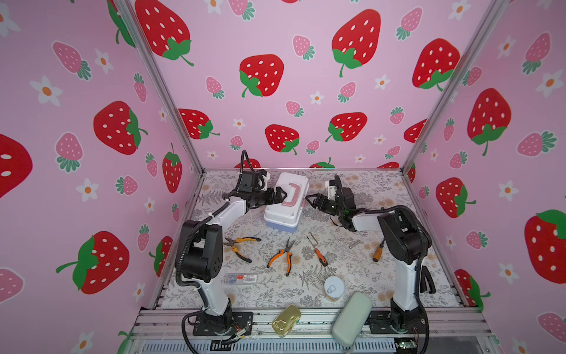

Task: Pack the tool kit
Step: 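Reach left gripper to the box lid while right gripper reaches the latch, then hold the box lid with left gripper while right gripper flips the latch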

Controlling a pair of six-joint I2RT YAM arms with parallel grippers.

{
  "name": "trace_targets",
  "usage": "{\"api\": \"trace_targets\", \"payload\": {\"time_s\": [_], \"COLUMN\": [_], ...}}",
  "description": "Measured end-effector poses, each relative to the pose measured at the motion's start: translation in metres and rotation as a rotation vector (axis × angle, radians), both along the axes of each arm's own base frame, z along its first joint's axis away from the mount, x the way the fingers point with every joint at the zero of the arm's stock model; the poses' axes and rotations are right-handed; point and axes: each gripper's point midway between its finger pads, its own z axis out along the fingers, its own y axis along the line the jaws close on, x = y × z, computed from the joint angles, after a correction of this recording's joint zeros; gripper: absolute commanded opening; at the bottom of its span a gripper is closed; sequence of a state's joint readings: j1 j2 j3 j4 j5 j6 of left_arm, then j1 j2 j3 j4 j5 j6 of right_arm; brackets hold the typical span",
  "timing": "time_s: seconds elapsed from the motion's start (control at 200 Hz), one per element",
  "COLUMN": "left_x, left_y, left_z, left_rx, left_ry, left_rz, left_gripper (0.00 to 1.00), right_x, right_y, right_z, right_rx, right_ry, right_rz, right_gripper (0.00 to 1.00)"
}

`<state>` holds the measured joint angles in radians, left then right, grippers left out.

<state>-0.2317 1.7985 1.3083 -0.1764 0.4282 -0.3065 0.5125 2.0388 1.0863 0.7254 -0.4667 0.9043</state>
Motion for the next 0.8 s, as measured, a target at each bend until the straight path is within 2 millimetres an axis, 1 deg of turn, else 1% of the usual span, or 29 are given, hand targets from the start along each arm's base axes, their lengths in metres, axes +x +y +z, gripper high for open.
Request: {"api": "trace_targets", "payload": {"time_s": [0.055, 0.125, 0.235, 0.31, 0.445, 0.545, 0.8], "left_x": [-0.001, 0.002, 0.015, 0.023, 0.027, 0.027, 0.029], "left_y": [-0.004, -0.005, -0.007, -0.01, -0.011, -0.009, -0.012], "left_z": [-0.003, -0.007, -0.011, -0.014, -0.019, -0.023, -0.021], "left_rx": [0.043, 0.105, 0.19, 0.223, 0.257, 0.269, 0.268], "left_ry": [0.005, 0.013, 0.019, 0.022, 0.033, 0.047, 0.046], "left_rz": [-0.003, 0.004, 0.015, 0.015, 0.009, 0.01, 0.017], "left_gripper": [0.99, 0.99, 0.99, 0.99, 1.0, 0.97, 0.85], "right_x": [0.0, 0.001, 0.005, 0.005, 0.006, 0.006, 0.002], "right_y": [-0.001, -0.004, -0.01, -0.013, -0.015, -0.016, -0.012], "right_z": [0.0, 0.0, 0.0, 0.001, 0.003, 0.003, 0.005], "right_rx": [0.001, 0.005, 0.008, 0.01, 0.016, 0.018, 0.04], "right_ry": [0.002, 0.004, 0.006, 0.006, 0.005, 0.007, 0.01], "right_rz": [0.004, 0.006, 0.0, 0.001, 0.011, 0.017, 0.051], "right_gripper": [0.74, 0.74, 0.73, 0.71, 0.68, 0.68, 0.7]}}
